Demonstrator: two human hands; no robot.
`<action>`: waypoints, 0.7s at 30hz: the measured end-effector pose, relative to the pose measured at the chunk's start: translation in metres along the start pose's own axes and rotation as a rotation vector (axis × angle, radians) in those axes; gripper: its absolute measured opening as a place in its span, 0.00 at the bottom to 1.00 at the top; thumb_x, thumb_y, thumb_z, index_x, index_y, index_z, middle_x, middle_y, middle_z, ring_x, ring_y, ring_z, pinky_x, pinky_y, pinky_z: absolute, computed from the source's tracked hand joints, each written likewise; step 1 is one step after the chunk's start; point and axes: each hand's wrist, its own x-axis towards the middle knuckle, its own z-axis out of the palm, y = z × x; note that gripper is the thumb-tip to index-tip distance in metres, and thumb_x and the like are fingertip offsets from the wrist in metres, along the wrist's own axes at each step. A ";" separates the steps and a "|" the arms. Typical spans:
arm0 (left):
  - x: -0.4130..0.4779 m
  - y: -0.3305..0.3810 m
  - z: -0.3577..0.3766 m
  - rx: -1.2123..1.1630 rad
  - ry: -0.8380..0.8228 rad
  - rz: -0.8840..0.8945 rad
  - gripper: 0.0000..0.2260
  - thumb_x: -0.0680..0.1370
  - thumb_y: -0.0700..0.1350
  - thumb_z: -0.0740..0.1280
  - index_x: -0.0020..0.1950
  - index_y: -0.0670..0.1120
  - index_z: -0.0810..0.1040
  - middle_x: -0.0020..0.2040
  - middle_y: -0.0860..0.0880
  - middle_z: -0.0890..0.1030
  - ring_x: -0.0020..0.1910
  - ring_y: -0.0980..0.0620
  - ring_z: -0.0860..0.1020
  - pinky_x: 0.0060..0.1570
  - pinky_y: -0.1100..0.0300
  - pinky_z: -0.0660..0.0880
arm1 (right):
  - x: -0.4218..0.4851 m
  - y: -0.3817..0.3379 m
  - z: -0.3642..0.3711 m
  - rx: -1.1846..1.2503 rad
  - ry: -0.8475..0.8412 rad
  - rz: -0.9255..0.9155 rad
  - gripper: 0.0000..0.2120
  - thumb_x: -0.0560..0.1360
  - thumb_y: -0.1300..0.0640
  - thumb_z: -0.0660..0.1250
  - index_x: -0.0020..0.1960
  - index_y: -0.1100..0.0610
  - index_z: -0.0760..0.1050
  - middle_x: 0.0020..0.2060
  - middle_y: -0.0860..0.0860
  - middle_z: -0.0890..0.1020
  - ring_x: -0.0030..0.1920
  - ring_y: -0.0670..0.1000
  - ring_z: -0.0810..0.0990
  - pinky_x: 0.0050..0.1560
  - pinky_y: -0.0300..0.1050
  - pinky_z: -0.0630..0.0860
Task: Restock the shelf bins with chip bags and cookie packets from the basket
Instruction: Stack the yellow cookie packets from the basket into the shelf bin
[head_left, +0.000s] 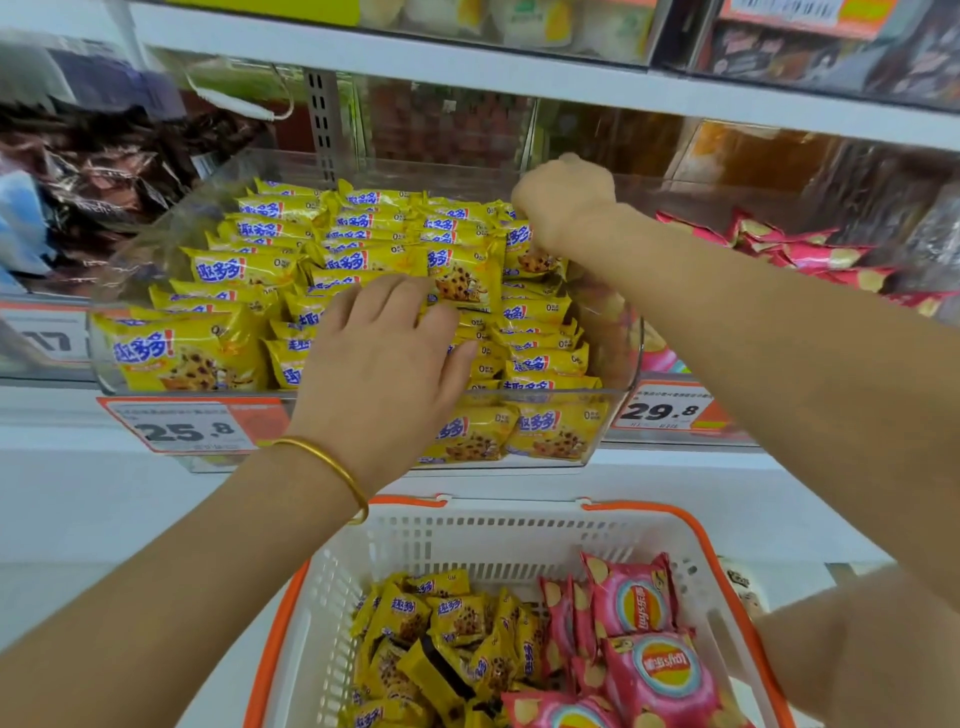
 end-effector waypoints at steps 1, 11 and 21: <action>0.000 0.000 0.000 0.003 0.004 0.002 0.22 0.77 0.54 0.52 0.52 0.43 0.80 0.59 0.42 0.78 0.61 0.40 0.74 0.60 0.44 0.69 | 0.001 0.000 0.003 0.022 -0.006 -0.003 0.11 0.74 0.66 0.67 0.56 0.61 0.75 0.58 0.59 0.77 0.61 0.61 0.73 0.44 0.50 0.69; -0.001 -0.002 0.001 -0.038 0.056 0.029 0.21 0.78 0.54 0.52 0.54 0.44 0.79 0.61 0.43 0.77 0.62 0.40 0.73 0.60 0.46 0.68 | -0.006 0.014 -0.014 0.268 -0.004 -0.095 0.12 0.74 0.71 0.61 0.56 0.65 0.74 0.54 0.60 0.78 0.55 0.60 0.77 0.48 0.47 0.71; -0.053 0.027 -0.014 -0.123 0.139 0.305 0.10 0.78 0.43 0.59 0.49 0.40 0.79 0.48 0.43 0.80 0.47 0.39 0.77 0.43 0.44 0.74 | -0.201 0.001 0.000 1.023 0.058 -0.242 0.10 0.73 0.68 0.66 0.51 0.57 0.78 0.42 0.49 0.79 0.40 0.45 0.77 0.42 0.38 0.75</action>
